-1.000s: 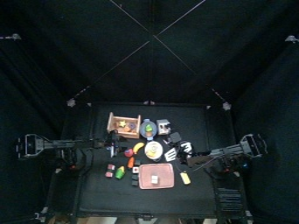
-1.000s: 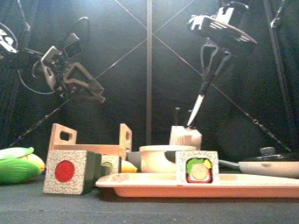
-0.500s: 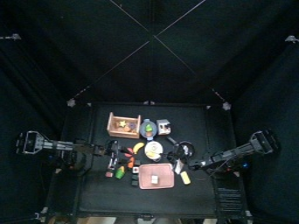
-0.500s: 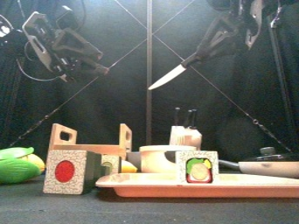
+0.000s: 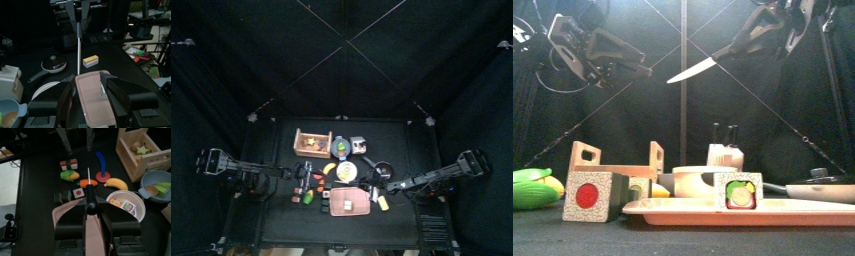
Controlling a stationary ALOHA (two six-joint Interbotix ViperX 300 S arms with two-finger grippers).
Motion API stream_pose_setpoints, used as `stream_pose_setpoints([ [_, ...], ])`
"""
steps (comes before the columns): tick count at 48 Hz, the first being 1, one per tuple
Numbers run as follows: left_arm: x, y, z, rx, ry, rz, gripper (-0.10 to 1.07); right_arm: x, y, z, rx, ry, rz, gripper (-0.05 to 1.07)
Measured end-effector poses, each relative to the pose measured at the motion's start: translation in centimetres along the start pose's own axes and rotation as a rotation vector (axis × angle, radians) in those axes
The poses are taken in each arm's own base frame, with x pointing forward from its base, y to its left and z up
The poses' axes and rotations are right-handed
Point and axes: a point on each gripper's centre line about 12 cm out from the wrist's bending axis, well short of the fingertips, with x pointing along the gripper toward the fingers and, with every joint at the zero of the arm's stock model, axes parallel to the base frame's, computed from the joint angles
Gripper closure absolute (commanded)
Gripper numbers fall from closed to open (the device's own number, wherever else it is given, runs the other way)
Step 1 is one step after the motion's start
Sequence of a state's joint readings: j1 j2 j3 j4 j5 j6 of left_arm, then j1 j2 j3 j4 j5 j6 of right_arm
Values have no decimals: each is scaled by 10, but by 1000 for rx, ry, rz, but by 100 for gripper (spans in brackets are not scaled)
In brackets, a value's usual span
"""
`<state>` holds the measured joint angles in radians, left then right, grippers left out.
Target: Grab knife with other hand
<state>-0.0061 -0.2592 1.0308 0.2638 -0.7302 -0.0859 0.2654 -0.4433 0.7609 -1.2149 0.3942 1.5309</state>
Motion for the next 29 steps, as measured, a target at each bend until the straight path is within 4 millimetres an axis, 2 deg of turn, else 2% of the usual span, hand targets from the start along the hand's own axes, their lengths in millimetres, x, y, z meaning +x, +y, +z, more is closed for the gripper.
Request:
stream_pose_setpoints([
  [7, 25, 13, -7, -69, 16, 74, 15, 0, 1, 0, 2, 1, 8, 52],
  [13, 41, 15, -17, -81, 44, 76, 18, 0, 1, 0, 3, 1, 11, 52],
  [29, 46, 15, -17, -76, 44, 70, 39, 1, 1, -5, 13, 15, 17, 52],
])
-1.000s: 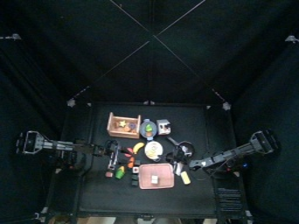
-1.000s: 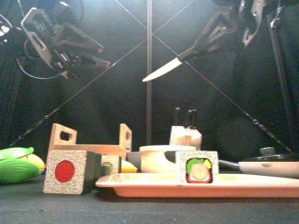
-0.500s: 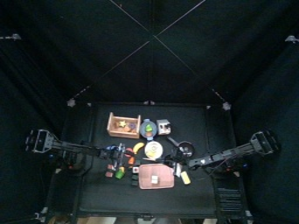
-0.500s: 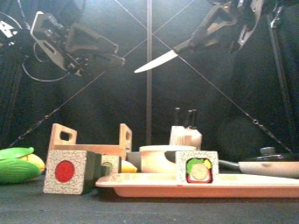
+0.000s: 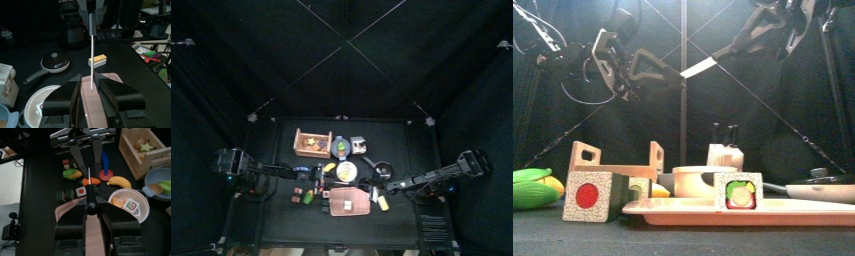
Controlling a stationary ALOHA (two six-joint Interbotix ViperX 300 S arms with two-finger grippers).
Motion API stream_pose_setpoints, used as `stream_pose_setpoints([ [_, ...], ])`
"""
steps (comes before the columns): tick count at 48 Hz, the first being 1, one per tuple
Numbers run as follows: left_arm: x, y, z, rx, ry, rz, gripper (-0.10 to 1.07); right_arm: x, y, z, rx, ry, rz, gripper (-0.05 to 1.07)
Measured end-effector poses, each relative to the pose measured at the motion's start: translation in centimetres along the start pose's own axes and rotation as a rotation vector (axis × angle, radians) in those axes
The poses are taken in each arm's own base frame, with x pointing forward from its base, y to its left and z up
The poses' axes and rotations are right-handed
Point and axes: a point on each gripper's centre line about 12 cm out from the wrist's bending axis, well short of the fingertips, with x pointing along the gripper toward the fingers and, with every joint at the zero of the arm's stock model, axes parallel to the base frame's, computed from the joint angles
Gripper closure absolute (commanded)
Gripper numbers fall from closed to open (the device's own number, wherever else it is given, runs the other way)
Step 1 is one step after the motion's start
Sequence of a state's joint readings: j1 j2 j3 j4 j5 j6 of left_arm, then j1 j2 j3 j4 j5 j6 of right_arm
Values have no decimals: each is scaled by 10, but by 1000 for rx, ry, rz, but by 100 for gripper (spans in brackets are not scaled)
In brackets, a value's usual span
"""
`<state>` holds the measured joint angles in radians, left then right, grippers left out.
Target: Grab knife with other hand
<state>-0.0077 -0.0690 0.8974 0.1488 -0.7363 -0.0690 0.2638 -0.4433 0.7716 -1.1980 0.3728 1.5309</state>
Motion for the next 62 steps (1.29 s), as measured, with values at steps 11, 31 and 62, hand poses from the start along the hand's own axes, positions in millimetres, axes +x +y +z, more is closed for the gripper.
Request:
stream_pose_setpoints([
  [11, 0, -3, -1, 24, 6, -23, 54, 3, -1, -4, 71, 33, -3, 52],
  [31, -1, -24, -3, -16, 18, -59, 54, 23, -5, -28, 211, 155, -43, 51],
  [62, 15, -56, -35, -28, 105, -132, 54, 43, 24, -54, -35, 375, -112, 52],
])
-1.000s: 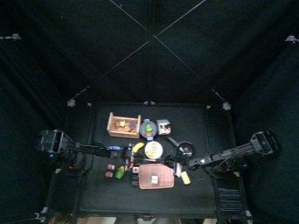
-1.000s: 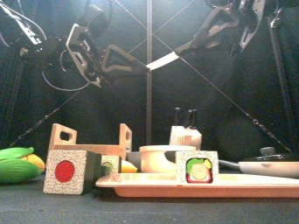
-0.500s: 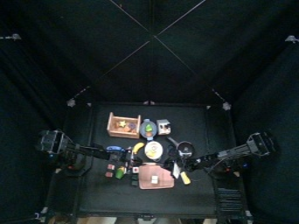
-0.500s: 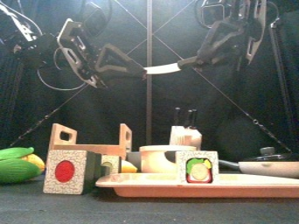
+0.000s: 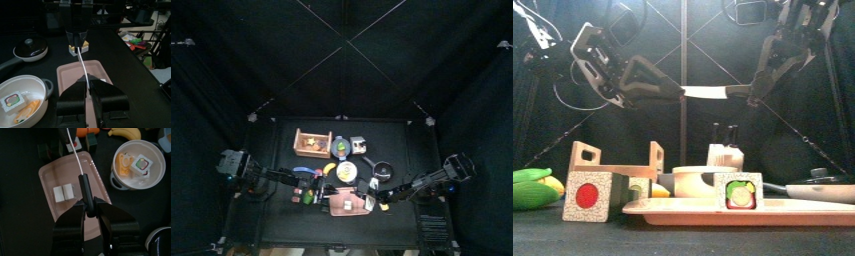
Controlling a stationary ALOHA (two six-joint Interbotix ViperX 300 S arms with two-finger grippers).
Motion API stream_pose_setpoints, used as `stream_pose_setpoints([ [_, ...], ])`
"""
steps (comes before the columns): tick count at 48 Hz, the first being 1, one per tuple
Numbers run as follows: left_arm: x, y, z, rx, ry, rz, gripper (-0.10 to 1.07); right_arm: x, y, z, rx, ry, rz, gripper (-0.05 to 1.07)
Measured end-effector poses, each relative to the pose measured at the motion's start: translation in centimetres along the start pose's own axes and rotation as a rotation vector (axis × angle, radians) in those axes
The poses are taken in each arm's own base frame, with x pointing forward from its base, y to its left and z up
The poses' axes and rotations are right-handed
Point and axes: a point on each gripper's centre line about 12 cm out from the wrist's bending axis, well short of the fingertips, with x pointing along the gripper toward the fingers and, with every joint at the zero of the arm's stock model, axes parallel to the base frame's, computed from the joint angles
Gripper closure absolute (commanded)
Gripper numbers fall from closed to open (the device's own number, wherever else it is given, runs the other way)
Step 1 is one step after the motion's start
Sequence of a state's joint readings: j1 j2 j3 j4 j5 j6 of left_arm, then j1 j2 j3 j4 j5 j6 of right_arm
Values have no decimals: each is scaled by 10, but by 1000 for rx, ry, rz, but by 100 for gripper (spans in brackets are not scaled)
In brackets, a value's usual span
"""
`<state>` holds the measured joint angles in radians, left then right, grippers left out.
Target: Grab knife with other hand
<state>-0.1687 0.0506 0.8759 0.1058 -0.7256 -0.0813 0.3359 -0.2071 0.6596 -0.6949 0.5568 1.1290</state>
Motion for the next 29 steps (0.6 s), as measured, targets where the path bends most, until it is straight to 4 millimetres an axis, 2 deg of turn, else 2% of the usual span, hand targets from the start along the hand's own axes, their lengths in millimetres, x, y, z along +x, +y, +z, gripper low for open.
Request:
stream_pose_setpoints([
  [5, 3, -1, -6, -4, 17, -1, 54, 8, 0, -9, -20, 26, -7, 52],
  [29, 5, -1, -7, -9, 31, 4, 54, 12, -1, -12, -24, 39, -14, 52],
])
